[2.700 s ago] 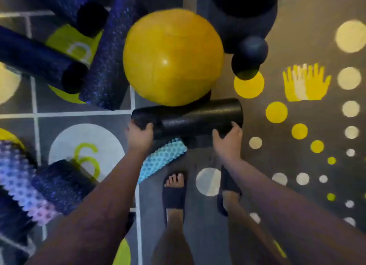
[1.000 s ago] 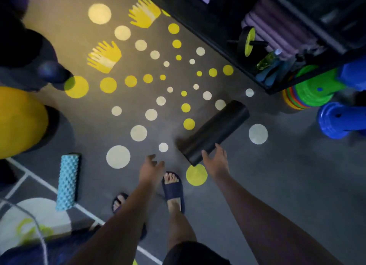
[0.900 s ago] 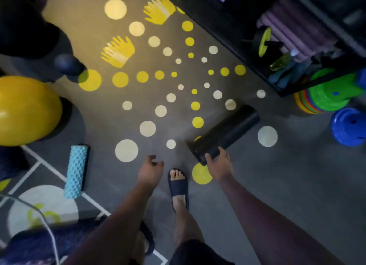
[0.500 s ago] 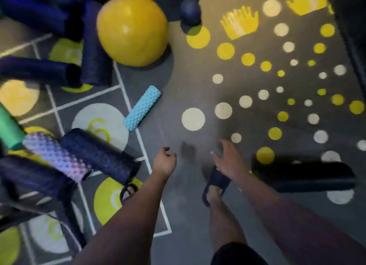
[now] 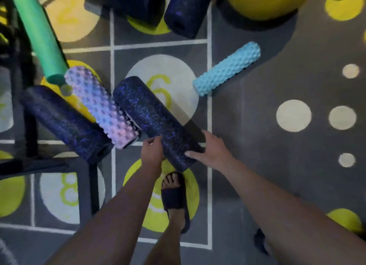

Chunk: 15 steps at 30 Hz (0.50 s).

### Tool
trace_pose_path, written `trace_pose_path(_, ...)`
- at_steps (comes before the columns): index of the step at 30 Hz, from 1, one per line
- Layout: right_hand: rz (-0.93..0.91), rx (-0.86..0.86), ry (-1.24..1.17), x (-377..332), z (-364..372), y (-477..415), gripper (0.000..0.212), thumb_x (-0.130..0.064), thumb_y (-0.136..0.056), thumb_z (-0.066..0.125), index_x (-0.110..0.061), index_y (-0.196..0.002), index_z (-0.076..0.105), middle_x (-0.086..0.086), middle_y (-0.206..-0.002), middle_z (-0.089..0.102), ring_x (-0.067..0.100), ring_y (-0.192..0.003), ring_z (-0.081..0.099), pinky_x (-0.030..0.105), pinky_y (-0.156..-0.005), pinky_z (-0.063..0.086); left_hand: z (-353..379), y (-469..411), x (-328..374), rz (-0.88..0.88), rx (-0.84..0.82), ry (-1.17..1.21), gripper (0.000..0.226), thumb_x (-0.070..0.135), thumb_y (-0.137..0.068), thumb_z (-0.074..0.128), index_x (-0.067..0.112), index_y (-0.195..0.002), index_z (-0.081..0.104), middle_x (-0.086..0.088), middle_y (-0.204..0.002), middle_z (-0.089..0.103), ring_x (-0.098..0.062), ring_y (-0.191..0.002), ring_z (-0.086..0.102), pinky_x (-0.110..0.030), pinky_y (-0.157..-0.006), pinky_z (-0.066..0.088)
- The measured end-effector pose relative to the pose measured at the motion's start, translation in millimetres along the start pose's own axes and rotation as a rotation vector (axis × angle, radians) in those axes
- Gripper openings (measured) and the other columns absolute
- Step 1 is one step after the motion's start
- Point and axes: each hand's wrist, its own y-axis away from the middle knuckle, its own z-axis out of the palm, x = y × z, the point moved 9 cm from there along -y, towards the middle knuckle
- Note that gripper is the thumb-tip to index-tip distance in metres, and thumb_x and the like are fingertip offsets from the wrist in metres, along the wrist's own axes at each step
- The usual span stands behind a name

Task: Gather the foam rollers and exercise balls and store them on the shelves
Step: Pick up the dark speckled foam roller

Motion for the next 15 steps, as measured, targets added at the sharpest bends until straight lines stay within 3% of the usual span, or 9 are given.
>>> trace_pose_path(2, -0.002, -0.023, 0.036, -6, 48, -37, 0.146, -0.084, -0.053, 0.074, -0.015, -0.160, 0.003, 0.017, -0.163, 0.024, 0.037, -0.148, 0.027, 0.049, -0.120, 0.027, 7, -27, -13, -0.006, -0.046, 0.037, 0.052, 0.048, -0.072, 0.060, 0.015, -0.113, 0.064, -0.006, -0.097, 0.069, -0.026, -0.082, 0.061, -0.039, -0.072, 0.053)
trace_pose_path(4, 0.005, -0.057, 0.127, 1, 89, -65, 0.157, -0.084, -0.047, 0.077, -0.019, -0.158, -0.014, 0.024, -0.163, 0.015, 0.043, -0.148, 0.022, 0.054, -0.120, 0.025, 18, -53, -28, 0.039, -0.056, 0.052, 0.053, 0.050, -0.077, 0.063, 0.018, -0.120, 0.055, -0.008, -0.111, 0.066, -0.024, -0.089, 0.060, -0.043, -0.086, 0.054)
trace_pose_path(6, 0.046, -0.052, 0.145, 15, 113, -80, 0.163, -0.076, -0.046, 0.085, -0.021, -0.156, -0.022, 0.030, -0.157, 0.020, 0.046, -0.144, 0.027, 0.055, -0.117, 0.029, 28, -68, -48, 0.081, -0.062, 0.138, 0.058, 0.048, -0.083, 0.070, 0.025, -0.127, 0.040, -0.007, -0.126, 0.061, -0.024, -0.106, 0.062, -0.050, -0.097, 0.052)
trace_pose_path(9, 0.085, 0.006, 0.041, 30, 121, -77, 0.161, -0.066, -0.045, 0.091, -0.024, -0.157, -0.018, 0.028, -0.152, 0.021, 0.048, -0.140, 0.026, 0.055, -0.115, 0.030, 46, -59, -80, 0.000, -0.115, 0.350, 0.073, 0.042, -0.089, 0.072, 0.031, -0.144, 0.025, -0.001, -0.140, 0.054, -0.022, -0.121, 0.058, -0.050, -0.099, 0.051)
trace_pose_path(11, 0.079, 0.050, 0.001, 41, 109, -54, 0.157, -0.063, -0.046, 0.091, -0.025, -0.158, -0.013, 0.023, -0.149, 0.022, 0.045, -0.138, 0.026, 0.053, -0.114, 0.029, 55, -31, -90, 0.012, -0.145, 0.428, 0.067, 0.043, -0.090, 0.070, 0.031, -0.142, 0.031, 0.001, -0.139, 0.056, -0.022, -0.121, 0.059, -0.051, -0.100, 0.051)
trace_pose_path(15, 0.160, 0.124, -0.123, 79, 54, 25, 0.154, -0.064, -0.044, 0.090, -0.023, -0.159, -0.003, 0.018, -0.146, 0.029, 0.041, -0.137, 0.031, 0.050, -0.117, 0.030, 80, 59, -70, 0.123, -0.225, 0.361, 0.081, 0.054, -0.078, 0.071, 0.031, -0.144, 0.029, -0.003, -0.141, 0.057, -0.018, -0.125, 0.059, -0.057, -0.113, 0.039)
